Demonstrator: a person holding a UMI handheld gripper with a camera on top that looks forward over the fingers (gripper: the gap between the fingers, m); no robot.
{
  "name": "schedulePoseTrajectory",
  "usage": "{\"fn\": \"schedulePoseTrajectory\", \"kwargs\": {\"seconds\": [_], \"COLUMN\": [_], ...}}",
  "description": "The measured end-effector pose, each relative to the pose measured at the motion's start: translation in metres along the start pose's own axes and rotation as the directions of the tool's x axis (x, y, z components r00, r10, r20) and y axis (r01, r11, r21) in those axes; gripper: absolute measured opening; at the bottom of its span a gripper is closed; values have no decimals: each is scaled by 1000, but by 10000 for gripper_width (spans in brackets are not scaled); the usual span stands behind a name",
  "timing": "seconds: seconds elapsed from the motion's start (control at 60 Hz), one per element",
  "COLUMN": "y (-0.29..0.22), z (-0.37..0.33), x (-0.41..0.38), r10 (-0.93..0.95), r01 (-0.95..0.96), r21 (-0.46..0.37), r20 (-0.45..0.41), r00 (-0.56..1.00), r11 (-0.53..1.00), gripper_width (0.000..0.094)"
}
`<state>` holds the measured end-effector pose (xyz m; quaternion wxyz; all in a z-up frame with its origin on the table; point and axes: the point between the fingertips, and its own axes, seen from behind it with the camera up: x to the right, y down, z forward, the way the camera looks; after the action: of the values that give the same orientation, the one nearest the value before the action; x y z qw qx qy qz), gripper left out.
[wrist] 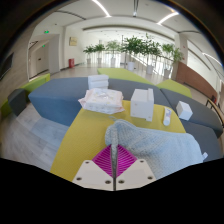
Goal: Fold towel
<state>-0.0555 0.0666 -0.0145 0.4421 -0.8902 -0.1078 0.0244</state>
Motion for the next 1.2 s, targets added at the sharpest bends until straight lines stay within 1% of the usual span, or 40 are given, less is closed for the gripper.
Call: {"fn": "schedulePoseTrajectory", "kwargs": {"seconds": [0.083, 0.117, 0.15, 0.267, 0.35, 0.433, 0.483, 0.567, 0.65, 0.717, 0.833, 0.85, 0.867, 0.883, 0.9, 0.95, 0.983, 1.0, 1.017, 1.117, 1.2], "y": [-8, -19, -32, -79, -88, -68, -45, 1, 46, 48, 43, 44, 45, 46, 47, 45, 40, 39, 35, 20, 15], "z": [-11, -19, -30, -75, -98, -105, -101, -85, -66, -57, -60, -61, -62, -63, -66, -80, -90, -96, -102, -142, -186], "x": [-1, 0, 8, 67, 129, 198, 230, 265, 278, 284, 281, 281, 281, 281, 283, 297, 302, 304, 303, 282, 261], "r10": [-7, -1, 5, 26, 68, 87, 94, 136, 163, 176, 199, 199, 198, 196, 194, 182, 170, 166, 162, 172, 201], "r01": [7, -1, -7, -23, -53, -60, -70, -129, -180, -186, -210, -210, -210, -209, -209, -203, -193, -187, -181, -180, -204], "r21": [10, 33, 54, 161, 182, 161, 122, 43, -54, -28, -37, -41, -46, -53, -58, -65, -58, -52, -45, -18, 1], "r20": [23, 41, 38, -14, -75, -168, -204, -227, -233, -218, -192, -191, -191, -192, -199, -248, -272, -277, -273, -198, -165], "r00": [1000, 999, 999, 1000, 995, 982, 974, 964, 959, 960, 961, 961, 961, 962, 961, 952, 947, 946, 948, 965, 966], "r11": [1000, 999, 998, 987, 982, 985, 990, 991, 982, 982, 977, 977, 977, 976, 976, 977, 980, 981, 983, 984, 979], "gripper_width": [9, 9, 9, 9, 9, 10, 12, 11, 13, 17, 37, 54, 94, 203, 274, 586, 817, 815, 851, 848, 849]}}
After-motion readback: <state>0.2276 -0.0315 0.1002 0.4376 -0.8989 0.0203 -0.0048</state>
